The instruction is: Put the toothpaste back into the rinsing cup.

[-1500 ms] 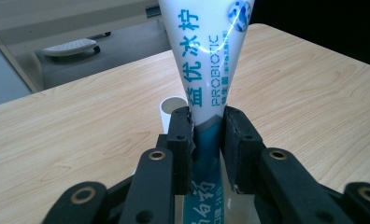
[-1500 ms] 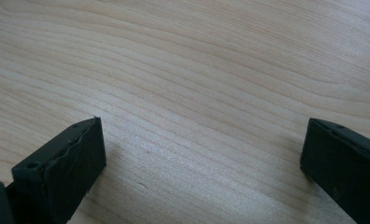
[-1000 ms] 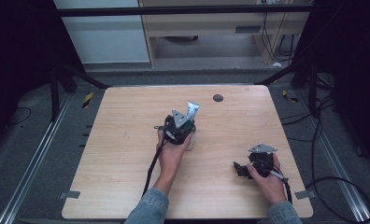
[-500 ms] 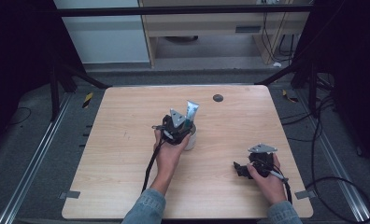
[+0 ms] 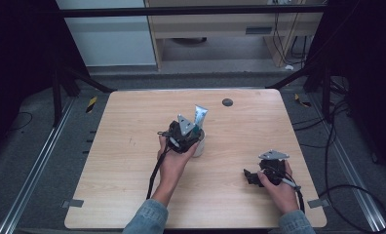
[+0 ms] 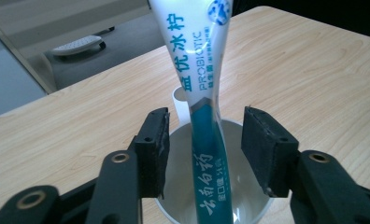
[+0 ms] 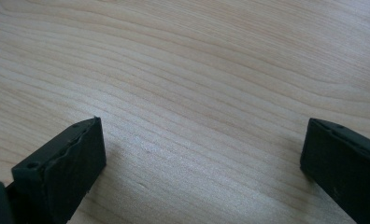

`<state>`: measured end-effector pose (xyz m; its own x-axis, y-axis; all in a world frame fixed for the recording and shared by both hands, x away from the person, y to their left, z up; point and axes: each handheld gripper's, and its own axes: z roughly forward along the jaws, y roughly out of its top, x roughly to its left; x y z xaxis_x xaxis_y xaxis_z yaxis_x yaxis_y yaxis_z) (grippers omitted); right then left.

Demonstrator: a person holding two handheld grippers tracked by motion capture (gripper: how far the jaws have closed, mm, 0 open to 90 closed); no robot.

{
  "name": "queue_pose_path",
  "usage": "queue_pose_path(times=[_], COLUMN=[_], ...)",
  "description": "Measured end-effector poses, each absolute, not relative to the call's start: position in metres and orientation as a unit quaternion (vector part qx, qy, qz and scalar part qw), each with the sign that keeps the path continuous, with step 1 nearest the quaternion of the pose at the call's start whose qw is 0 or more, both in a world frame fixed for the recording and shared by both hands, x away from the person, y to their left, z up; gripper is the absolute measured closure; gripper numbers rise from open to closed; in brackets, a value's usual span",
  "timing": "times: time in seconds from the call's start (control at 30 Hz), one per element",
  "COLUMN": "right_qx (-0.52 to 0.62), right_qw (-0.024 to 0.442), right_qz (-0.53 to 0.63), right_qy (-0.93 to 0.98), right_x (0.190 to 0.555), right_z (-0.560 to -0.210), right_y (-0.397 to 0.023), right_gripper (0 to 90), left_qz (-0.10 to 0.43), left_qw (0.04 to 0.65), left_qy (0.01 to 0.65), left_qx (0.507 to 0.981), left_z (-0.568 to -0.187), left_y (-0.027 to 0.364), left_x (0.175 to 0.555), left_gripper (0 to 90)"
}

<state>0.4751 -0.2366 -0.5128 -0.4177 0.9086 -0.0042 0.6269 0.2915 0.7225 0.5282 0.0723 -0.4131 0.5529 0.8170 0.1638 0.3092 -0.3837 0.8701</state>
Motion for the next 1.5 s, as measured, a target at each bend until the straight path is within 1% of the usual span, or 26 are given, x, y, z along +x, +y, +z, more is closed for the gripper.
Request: queue_pose_path(times=[0.1,0.3,0.47,0.7,0.83,1.03,1.23,1.5], right_qx=[0.495,0.495,0.495,0.495,0.494,0.496,0.496,0.493], right_qw=[0.213,0.214,0.215,0.215,0.215,0.21,0.21,0.212], right_qz=[0.33,0.33,0.329,0.329,0.329,0.332,0.332,0.332], right_qy=[0.775,0.775,0.775,0.775,0.775,0.775,0.775,0.776], right_x=[0.475,0.475,0.475,0.475,0.475,0.473,0.473,0.476], right_z=[-0.513,-0.513,-0.513,-0.513,-0.513,-0.512,-0.512,-0.513], right_y=[-0.237,-0.237,-0.237,-0.237,-0.237,-0.237,-0.237,-0.236], right_gripper=[0.4,0.4,0.4,0.4,0.4,0.5,0.4,0.4], left_qz=[0.31,0.305,0.304,0.3,0.273,0.25,0.22,0.212], left_qw=[0.416,0.407,0.404,0.411,0.412,0.408,0.383,0.367], left_qy=[0.348,0.337,0.325,0.323,0.326,0.341,0.355,0.36], left_qx=[0.781,0.792,0.799,0.798,0.806,0.809,0.824,0.831], left_z=[-0.411,-0.406,-0.403,-0.396,-0.394,-0.394,-0.392,-0.39], left_y=[0.072,0.073,0.076,0.078,0.079,0.083,0.088,0.103], left_x=[0.525,0.52,0.518,0.514,0.512,0.513,0.516,0.515], left_gripper=[46.9,39.5,36.3,31.4,26.1,19.0,11.3,7.8])
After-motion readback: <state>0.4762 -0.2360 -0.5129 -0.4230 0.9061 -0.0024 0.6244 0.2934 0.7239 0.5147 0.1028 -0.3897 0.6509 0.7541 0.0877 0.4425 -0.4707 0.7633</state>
